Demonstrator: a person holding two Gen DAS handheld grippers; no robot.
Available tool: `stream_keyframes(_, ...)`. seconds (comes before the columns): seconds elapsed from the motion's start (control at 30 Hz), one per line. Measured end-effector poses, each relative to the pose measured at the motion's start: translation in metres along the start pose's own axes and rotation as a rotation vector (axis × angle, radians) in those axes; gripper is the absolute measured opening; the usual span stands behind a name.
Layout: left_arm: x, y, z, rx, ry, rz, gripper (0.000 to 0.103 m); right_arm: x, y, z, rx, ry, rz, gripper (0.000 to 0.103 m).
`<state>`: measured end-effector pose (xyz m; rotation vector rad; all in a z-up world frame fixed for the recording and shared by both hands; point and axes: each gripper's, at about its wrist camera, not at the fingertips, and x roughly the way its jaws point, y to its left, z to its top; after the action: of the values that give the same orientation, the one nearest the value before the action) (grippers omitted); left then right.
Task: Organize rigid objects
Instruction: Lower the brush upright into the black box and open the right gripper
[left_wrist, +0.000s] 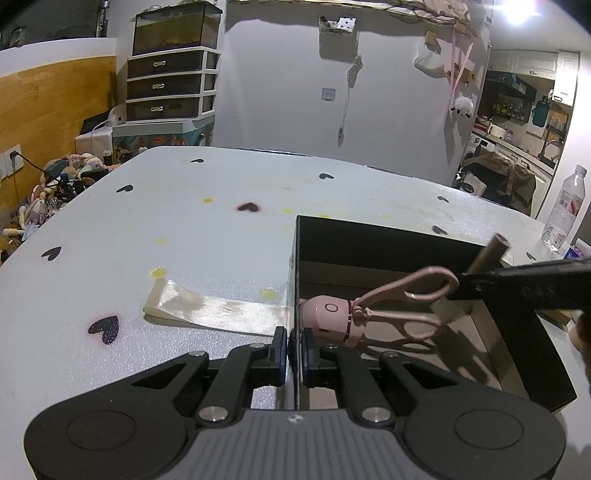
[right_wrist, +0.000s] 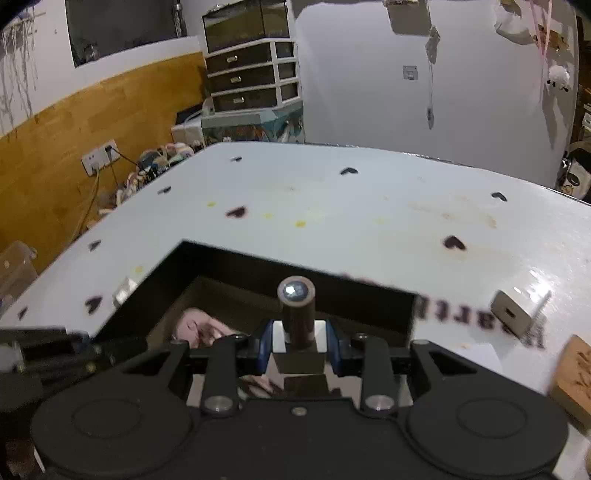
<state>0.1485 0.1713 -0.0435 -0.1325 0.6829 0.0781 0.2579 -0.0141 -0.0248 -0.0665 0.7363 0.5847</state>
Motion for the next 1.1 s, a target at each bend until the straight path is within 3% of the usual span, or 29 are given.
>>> stream_keyframes(0.17,0.000,-0.001,0.000,0.001,0.002,0.001,0.008,0.003,-0.007,0.013,0.076,-0.020,0.025,0.033)
stream_keyframes(0.3,0.000,-0.001,0.000,0.002,0.002,0.003,0.008,-0.002,-0.010,0.015,0.105,-0.042,0.055,0.056)
stream_keyframes(0.77,0.002,-0.001,0.001,0.006,0.005,0.008,0.008,-0.028,-0.021,0.012,0.126,-0.082,0.057,0.060)
stream_keyframes(0.97,0.002,-0.001,0.002,0.002,0.004,0.011,0.008,-0.041,-0.028,0.006,0.133,-0.097,0.047,0.067)
stream_keyframes(1.1,0.002,-0.001,0.003,0.002,0.005,0.013,0.008,-0.051,-0.031,0.000,0.126,-0.113,0.039,0.078)
